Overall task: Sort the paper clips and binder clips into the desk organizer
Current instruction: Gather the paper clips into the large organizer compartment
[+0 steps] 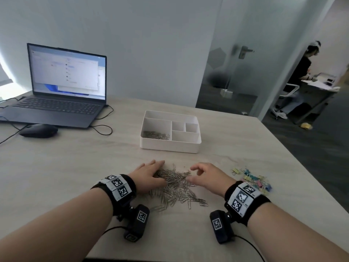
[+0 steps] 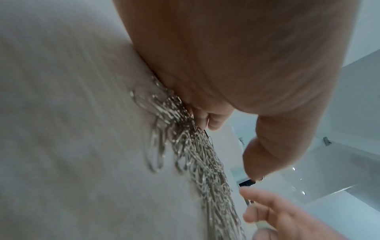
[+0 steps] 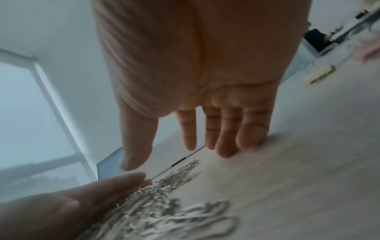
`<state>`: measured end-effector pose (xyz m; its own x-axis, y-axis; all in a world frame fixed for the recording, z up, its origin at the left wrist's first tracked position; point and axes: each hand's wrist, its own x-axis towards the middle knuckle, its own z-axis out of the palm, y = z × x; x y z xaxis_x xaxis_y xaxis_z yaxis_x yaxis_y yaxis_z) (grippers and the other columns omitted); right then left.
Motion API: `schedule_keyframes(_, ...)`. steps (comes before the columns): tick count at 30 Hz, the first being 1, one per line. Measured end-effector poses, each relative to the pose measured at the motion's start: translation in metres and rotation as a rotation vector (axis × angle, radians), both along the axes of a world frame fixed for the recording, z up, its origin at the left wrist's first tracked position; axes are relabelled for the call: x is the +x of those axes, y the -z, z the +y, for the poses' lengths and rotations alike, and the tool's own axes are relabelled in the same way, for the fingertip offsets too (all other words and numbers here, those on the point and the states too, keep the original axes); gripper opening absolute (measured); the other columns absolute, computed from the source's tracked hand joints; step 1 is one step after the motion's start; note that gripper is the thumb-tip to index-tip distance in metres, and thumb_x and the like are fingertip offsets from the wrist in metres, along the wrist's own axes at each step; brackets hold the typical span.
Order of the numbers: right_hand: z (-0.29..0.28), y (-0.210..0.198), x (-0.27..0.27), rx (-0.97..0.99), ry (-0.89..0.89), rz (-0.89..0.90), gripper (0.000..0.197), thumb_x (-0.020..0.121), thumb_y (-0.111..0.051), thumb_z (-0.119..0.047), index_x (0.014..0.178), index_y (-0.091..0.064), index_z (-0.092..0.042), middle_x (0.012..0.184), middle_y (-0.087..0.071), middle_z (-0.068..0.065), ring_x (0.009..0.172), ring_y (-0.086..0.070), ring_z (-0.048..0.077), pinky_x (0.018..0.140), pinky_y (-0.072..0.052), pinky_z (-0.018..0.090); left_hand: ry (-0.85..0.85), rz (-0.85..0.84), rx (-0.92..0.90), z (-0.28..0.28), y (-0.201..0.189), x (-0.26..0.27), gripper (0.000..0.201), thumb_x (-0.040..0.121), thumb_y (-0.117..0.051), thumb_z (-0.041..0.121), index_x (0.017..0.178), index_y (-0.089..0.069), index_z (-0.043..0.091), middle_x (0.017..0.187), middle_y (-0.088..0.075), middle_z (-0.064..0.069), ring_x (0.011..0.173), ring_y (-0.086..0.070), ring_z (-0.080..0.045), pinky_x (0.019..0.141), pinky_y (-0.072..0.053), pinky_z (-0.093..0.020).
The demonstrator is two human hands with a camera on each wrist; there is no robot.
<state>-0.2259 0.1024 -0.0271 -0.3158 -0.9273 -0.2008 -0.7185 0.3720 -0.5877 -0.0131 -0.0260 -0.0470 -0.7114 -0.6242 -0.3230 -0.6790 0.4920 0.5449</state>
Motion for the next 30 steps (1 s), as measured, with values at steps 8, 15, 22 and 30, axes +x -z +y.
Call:
schedule_keyframes(8, 0.022, -0.013, 0.000, 0.386, -0.129, 0.100, 0.060, 0.063, -0.090, -0.042, 0.105, -0.053, -0.020, 0.098, -0.072, 0.009, 0.060, -0.067, 0.015, 0.063, -0.057, 0.035, 0.072, -0.109, -0.223, 0.000, -0.013, 0.026, 0.154, 0.025, -0.042, 0.102, 0.156, -0.012, 0.027, 0.160, -0.021, 0.004, 0.145, -0.024, -0.020, 0.119, -0.025, -0.040)
schedule_keyframes(15, 0.009, -0.008, 0.020, 0.344, -0.124, -0.008, 0.028, 0.079, -0.079, -0.005, 0.089, -0.054, -0.012, 0.065, -0.067, 0.007, 0.053, -0.067, 0.020, 0.060, -0.060, 0.038, 0.055, -0.286, -0.222, 0.003, -0.021, 0.038, 0.121, 0.030, -0.077, 0.082, 0.131, -0.031, 0.035, 0.127, -0.040, 0.004, 0.102, -0.059, -0.023, 0.091, -0.052, -0.042)
schedule_keyframes(22, -0.016, 0.000, 0.043, 0.206, -0.116, -0.053, 0.023, 0.080, -0.075, -0.001, 0.086, -0.056, -0.012, 0.072, -0.070, 0.013, 0.062, -0.070, 0.026, 0.070, -0.061, 0.044, 0.158, -0.286, -0.261, 0.014, -0.018, 0.027, 0.063, 0.048, -0.085, 0.064, 0.084, -0.049, 0.027, 0.083, -0.058, 0.009, 0.074, -0.053, -0.014, 0.060, -0.040, -0.030)
schedule_keyframes(30, -0.008, -0.013, 0.038, 0.267, -0.247, 0.023, 0.028, 0.077, -0.083, -0.022, 0.079, -0.056, -0.016, 0.072, -0.066, 0.007, 0.057, -0.064, 0.014, 0.051, -0.055, 0.027, 0.085, -0.199, -0.212, 0.012, -0.014, 0.021, 0.060, 0.052, -0.070, 0.078, 0.075, -0.051, 0.026, 0.073, -0.060, 0.010, 0.067, -0.054, -0.012, 0.061, -0.041, -0.030)
